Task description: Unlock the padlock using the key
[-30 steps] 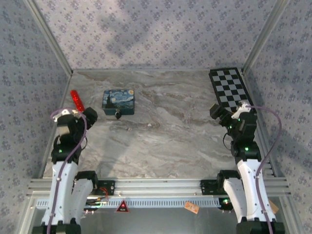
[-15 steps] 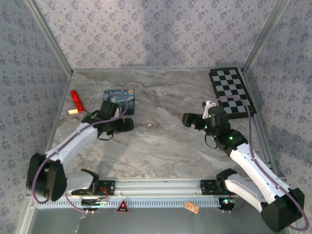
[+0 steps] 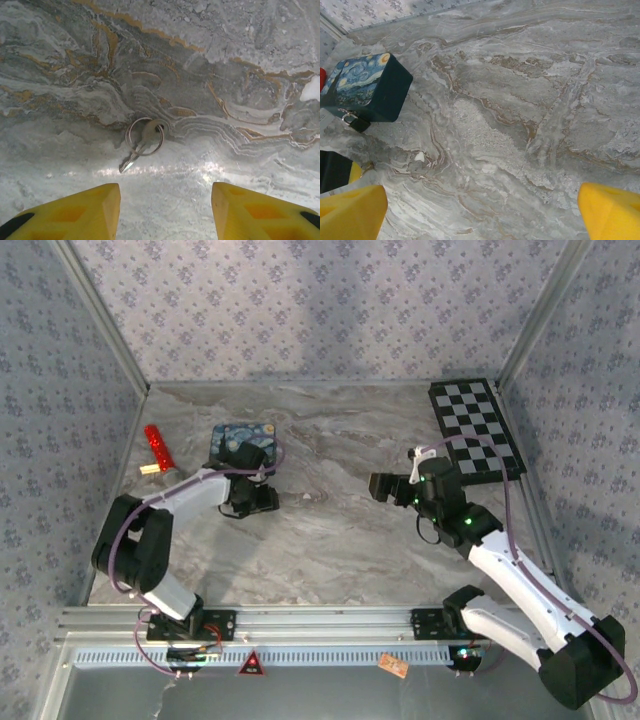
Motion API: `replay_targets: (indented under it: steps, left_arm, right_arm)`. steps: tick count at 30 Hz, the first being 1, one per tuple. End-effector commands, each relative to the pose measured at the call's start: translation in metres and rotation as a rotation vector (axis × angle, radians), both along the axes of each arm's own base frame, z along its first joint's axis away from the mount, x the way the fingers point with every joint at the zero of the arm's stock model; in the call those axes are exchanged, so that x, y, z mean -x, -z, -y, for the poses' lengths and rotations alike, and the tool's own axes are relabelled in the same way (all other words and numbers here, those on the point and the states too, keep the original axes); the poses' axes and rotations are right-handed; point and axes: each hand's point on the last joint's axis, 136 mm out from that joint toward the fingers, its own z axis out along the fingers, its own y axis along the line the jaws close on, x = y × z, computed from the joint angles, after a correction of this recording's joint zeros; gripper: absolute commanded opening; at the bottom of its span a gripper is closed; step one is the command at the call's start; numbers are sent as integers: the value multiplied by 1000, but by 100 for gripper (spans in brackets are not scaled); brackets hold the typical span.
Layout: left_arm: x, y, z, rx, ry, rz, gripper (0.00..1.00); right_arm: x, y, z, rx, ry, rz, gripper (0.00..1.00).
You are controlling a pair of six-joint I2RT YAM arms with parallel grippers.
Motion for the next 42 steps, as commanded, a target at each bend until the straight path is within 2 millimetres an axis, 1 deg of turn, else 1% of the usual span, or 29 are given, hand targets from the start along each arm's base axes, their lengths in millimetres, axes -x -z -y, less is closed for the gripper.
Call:
replay_targets:
  steps: [1,9,14,19,22,25,26,29,30,32,34,36,40,42]
  left_arm:
    - [-14,3,5,0,-32,13,48]
    - [-27,18,11,-18,-16,-8,47]
    - [-33,21,14,-49,21,-17,38]
    - [-35,17,6,-105,34,-1,32]
    - [-36,13,6,-134,68,33,32]
    - [-34,9,1,-225,137,62,32]
    - [-33,5,0,-246,160,77,33]
    - [-34,-9,2,-270,214,143,42]
    - [-34,-10,3,-271,226,154,43]
    - [-36,-7,2,-278,231,147,44]
    - [-37,-3,6,-254,237,124,43]
    - [-39,4,10,-236,238,108,42]
    - [-41,17,10,-257,250,58,41]
    - [-40,24,15,-238,269,39,36]
  right_arm:
    - [-2,-12,0,9,3,31,100]
    - [-2,-10,1,29,6,33,100]
    - [-2,-6,1,31,10,26,100]
    - [-1,-4,3,37,14,23,100]
    - [-2,-2,3,40,17,22,100]
    - [-2,-1,3,39,18,20,100]
    - [-2,-1,2,38,16,20,100]
    - [-2,0,2,36,15,16,100]
    - [-2,1,1,36,14,15,100]
    - [-3,2,1,33,15,15,100]
    - [-3,3,0,32,14,13,100]
    - [-3,3,0,31,12,9,100]
    - [-1,1,2,38,18,13,100]
    - [0,1,4,44,20,15,100]
